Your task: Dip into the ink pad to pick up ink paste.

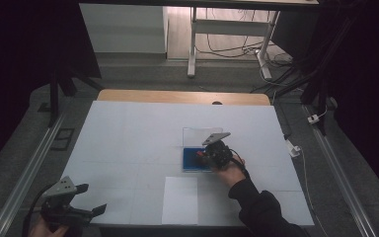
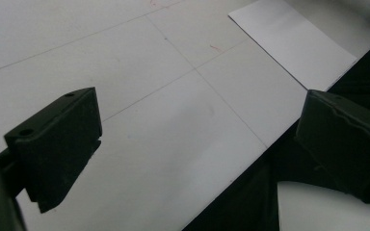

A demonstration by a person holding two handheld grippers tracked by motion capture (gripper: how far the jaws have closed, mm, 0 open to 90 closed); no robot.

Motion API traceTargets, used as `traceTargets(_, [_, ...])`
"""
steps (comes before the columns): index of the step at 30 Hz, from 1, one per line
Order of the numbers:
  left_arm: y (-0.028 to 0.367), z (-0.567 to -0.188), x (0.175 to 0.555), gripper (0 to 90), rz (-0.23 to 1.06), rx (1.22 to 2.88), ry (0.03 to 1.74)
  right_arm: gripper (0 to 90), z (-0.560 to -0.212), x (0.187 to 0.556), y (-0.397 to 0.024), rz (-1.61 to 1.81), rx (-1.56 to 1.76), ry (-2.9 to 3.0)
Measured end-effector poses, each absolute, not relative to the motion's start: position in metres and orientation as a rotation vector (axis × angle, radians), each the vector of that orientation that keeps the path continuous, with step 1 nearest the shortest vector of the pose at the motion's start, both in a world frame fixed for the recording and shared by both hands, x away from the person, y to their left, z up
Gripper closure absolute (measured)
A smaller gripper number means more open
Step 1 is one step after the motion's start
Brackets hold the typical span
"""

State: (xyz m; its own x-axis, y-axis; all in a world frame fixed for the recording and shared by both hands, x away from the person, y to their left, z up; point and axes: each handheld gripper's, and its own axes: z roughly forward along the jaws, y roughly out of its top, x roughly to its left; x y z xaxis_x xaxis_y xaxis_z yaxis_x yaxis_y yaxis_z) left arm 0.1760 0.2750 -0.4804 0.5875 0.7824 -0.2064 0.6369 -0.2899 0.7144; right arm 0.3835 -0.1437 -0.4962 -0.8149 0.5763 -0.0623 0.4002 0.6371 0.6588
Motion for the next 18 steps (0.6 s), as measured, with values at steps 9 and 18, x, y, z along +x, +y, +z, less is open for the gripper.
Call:
traceTargets(9, [0.277,-0.481,0.177,2.7,0.216,2.007,1.128,80.5,-0.497,0.386,-0.149,1.002,0.835,2.596])
traceTargets(18, [0.279,-0.481,0.177,3.0,0.199,1.991,1.132,80.2,-0.495,0.387,-0.147,0.984,0.819,2.601])
